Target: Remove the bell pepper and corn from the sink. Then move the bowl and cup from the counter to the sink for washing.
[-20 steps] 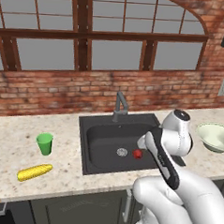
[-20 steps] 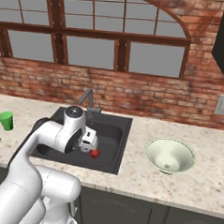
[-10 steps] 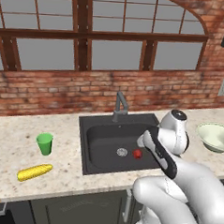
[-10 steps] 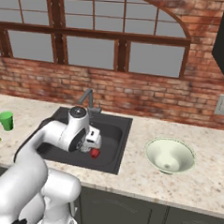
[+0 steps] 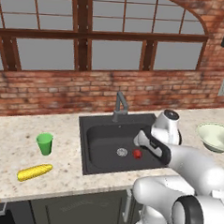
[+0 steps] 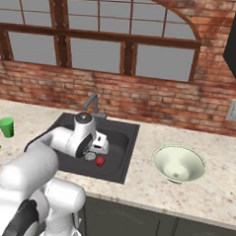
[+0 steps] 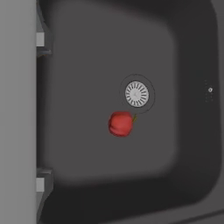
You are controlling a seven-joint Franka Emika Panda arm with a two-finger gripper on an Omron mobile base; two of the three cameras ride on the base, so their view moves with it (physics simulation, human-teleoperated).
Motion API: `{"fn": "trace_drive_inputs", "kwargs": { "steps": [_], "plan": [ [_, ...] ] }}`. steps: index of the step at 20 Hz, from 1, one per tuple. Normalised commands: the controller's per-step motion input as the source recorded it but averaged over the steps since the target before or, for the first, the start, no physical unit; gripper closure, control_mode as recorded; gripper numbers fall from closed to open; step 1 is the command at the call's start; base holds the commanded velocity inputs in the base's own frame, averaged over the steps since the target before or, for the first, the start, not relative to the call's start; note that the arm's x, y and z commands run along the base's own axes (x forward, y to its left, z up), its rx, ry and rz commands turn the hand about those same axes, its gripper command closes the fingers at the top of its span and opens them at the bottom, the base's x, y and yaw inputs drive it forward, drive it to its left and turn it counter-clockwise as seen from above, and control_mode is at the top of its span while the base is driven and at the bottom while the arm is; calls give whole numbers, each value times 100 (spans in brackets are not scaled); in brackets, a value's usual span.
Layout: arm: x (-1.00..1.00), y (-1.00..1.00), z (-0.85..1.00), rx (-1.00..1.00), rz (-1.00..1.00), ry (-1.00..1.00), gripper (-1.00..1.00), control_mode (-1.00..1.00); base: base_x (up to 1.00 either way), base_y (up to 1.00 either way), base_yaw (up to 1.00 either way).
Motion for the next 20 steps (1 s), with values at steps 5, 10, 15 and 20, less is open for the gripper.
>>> {"fn": "trace_drive_inputs", "kwargs": {
  "steps": [5,10,15,20],
  "plan": [
    [28,0,-20,-2,2,-1,-100,-100,0,0,0],
    [27,0,-21,-1,4,0,-100,-100,0,0,0],
    [26,0,-23,-2,4,0,-100,-100,0,0,0],
    [25,-1,-23,-3,3,0,-100,-100,0,0,0]
  ]
}}
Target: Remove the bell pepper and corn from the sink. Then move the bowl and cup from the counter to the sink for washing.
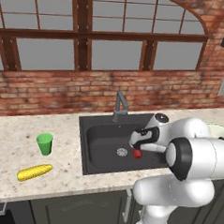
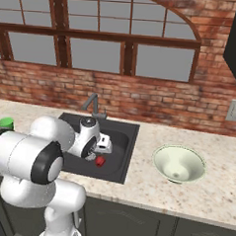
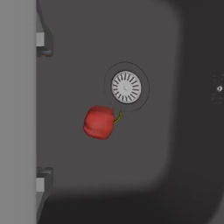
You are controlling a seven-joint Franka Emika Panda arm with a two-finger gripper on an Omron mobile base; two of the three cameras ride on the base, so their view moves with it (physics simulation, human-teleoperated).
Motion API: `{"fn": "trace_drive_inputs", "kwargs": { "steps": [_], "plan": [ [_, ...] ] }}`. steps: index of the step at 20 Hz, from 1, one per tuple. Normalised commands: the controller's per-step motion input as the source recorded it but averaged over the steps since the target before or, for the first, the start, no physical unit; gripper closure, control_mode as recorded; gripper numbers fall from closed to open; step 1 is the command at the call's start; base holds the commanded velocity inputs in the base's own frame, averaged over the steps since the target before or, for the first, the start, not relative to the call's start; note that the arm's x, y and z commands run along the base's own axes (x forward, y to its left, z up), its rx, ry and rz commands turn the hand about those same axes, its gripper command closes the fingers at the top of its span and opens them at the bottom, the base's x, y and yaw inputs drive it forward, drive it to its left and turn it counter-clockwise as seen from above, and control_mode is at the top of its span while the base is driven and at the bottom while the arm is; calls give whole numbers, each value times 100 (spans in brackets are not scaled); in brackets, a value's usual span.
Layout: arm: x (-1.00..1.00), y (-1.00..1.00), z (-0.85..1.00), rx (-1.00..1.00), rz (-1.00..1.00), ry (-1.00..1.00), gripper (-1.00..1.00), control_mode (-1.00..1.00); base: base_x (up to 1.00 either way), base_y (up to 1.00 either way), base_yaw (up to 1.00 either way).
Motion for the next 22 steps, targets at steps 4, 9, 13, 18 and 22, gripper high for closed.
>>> {"fn": "trace_drive_inputs", "kwargs": {
  "steps": [4,9,13,18,22],
  "plan": [
    [23,-3,-24,-2,2,0,-100,-100,0,0,0],
    [22,0,-24,-1,2,0,-100,-100,0,0,0],
    [19,0,-22,0,2,0,-100,-100,0,0,0],
    [12,-5,-20,0,0,1,-100,-100,0,0,0],
    [9,-5,-22,0,0,1,-100,-100,0,0,0]
  ]
}}
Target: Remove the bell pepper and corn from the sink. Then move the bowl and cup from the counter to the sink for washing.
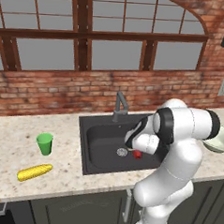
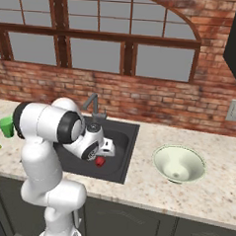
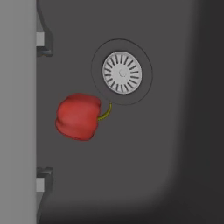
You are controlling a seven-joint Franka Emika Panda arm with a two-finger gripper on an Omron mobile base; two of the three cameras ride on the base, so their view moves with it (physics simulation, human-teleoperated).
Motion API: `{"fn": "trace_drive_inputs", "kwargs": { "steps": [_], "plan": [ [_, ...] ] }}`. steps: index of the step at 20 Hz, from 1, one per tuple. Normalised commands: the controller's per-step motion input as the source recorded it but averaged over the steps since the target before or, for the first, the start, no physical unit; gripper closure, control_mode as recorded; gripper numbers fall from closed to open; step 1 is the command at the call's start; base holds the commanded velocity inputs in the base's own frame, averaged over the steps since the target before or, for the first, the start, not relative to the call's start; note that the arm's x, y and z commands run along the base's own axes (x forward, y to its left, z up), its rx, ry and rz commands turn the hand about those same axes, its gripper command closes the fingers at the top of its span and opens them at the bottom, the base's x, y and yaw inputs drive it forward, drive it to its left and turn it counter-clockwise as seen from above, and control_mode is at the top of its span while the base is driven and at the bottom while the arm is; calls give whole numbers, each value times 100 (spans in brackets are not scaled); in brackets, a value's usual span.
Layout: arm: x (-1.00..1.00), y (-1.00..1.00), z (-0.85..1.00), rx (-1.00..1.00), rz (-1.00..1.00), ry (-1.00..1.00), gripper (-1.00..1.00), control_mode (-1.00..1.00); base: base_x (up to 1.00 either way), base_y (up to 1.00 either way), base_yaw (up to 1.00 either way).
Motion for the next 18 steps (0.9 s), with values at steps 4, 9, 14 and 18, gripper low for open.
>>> {"fn": "trace_drive_inputs", "kwargs": {
  "steps": [4,9,14,18],
  "plan": [
    [5,-5,-21,0,0,1,-100,-100,0,0,0],
    [4,-1,-24,0,0,1,-100,-100,0,0,0],
    [8,0,-25,0,0,1,-100,-100,0,0,0],
    [9,0,-25,0,0,2,-100,-100,0,0,0]
  ]
}}
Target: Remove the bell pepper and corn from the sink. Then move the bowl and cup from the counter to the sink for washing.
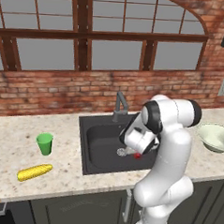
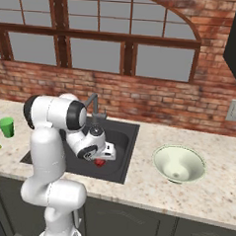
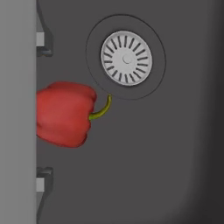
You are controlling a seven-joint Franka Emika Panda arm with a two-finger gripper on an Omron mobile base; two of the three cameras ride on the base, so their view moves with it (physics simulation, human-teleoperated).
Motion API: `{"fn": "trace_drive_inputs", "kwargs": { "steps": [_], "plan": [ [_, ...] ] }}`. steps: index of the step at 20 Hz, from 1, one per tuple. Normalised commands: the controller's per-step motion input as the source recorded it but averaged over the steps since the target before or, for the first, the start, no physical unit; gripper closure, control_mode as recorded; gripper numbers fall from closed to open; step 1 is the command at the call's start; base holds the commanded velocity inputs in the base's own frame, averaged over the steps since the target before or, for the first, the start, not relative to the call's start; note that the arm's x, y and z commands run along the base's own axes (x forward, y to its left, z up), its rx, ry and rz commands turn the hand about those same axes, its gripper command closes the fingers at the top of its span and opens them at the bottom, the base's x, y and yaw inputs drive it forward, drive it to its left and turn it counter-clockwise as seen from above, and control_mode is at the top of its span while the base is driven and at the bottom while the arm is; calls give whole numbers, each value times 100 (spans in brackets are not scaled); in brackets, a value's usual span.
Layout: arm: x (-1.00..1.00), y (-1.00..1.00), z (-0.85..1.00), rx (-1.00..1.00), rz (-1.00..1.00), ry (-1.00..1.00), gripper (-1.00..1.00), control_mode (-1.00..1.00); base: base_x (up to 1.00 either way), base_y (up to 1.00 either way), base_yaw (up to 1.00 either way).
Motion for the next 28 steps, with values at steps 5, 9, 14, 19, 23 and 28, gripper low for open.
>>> {"fn": "trace_drive_inputs", "kwargs": {
  "steps": [5,9,14,19,23,28],
  "plan": [
    [9,0,-25,0,0,3,-100,-100,0,0,0],
    [11,0,-22,0,0,1,-100,-100,0,0,0],
    [15,0,-20,0,0,0,-100,-100,0,0,0],
    [10,0,-24,0,0,0,-100,-100,0,0,0],
    [10,0,-25,0,0,0,100,-100,0,0,0],
    [3,0,-24,0,1,2,100,-100,0,0,0]
  ]
}}
